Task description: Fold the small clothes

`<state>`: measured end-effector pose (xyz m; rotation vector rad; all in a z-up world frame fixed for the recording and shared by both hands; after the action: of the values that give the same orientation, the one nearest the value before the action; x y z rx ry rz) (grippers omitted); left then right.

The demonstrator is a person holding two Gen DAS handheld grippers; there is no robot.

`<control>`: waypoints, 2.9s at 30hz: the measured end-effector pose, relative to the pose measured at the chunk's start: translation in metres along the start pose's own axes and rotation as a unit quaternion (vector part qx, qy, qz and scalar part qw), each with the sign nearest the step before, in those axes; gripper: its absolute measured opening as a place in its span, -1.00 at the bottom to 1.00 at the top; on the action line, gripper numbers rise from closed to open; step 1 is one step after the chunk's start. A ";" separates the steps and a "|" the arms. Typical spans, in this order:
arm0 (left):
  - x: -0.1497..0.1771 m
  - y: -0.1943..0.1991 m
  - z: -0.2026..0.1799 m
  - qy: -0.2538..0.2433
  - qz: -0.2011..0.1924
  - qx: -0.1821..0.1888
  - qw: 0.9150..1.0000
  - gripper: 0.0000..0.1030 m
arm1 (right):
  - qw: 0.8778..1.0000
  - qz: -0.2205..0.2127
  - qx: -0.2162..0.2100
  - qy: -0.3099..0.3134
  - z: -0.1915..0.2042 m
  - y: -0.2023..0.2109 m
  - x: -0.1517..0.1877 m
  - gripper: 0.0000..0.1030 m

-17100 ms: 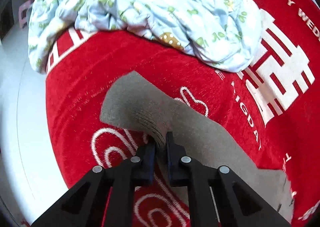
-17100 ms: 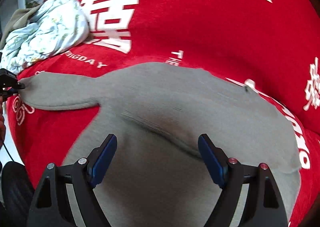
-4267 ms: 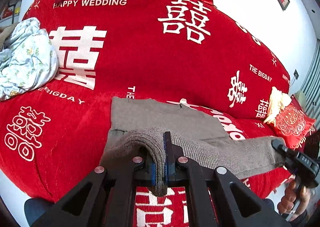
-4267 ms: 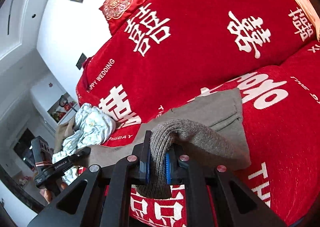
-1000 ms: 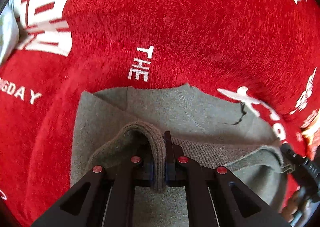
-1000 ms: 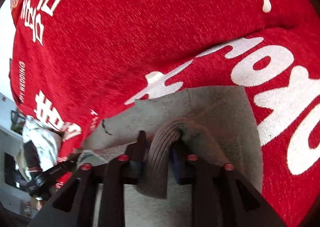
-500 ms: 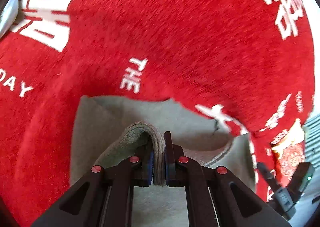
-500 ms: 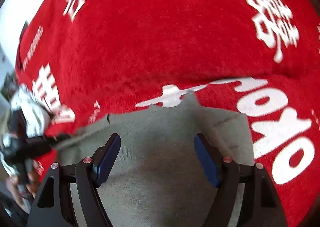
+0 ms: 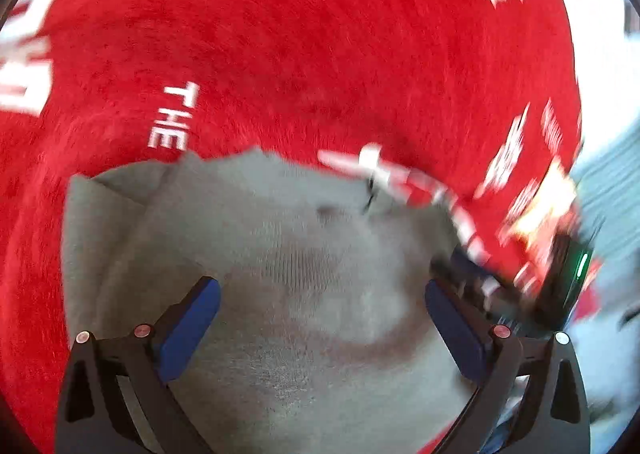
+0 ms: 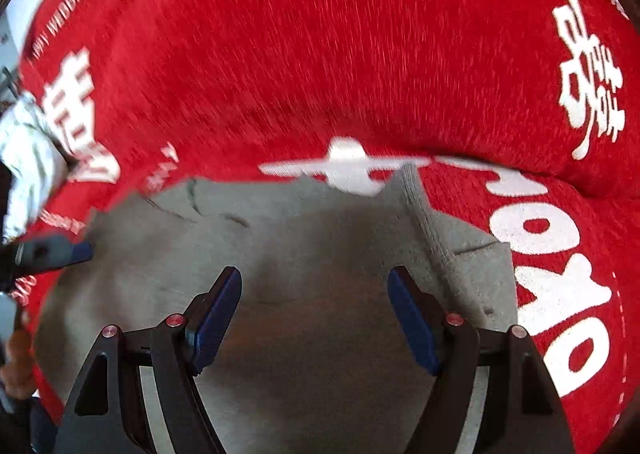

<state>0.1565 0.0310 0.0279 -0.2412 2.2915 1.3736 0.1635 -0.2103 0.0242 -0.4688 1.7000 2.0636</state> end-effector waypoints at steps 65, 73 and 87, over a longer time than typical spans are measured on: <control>0.171 0.074 0.062 0.194 -0.137 0.096 0.967 -0.71 | 0.997 -0.006 -0.001 0.078 0.128 0.059 0.097 0.64; 0.173 0.071 0.064 0.197 -0.152 0.114 0.962 -0.78 | 0.990 0.013 -0.021 0.136 0.199 0.026 0.058 0.64; 0.172 0.075 0.066 0.204 -0.158 0.107 0.960 -0.80 | 0.969 0.106 0.050 0.218 0.315 -0.096 0.046 0.18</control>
<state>-0.0033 0.1392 -0.0192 -0.8469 2.5595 0.9724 0.1770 0.1193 -0.0189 -0.7854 2.1794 2.1179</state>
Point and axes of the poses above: each gripper's, at about its wrist camera, not at the fingertips, and y roughly against the way its jaws point, z to its left, x to its underside, the point moved 2 cm from there along -y, roughly the way its jaws point, and after that the axes turned 10 degrees about -y, right-handed, at the moved point
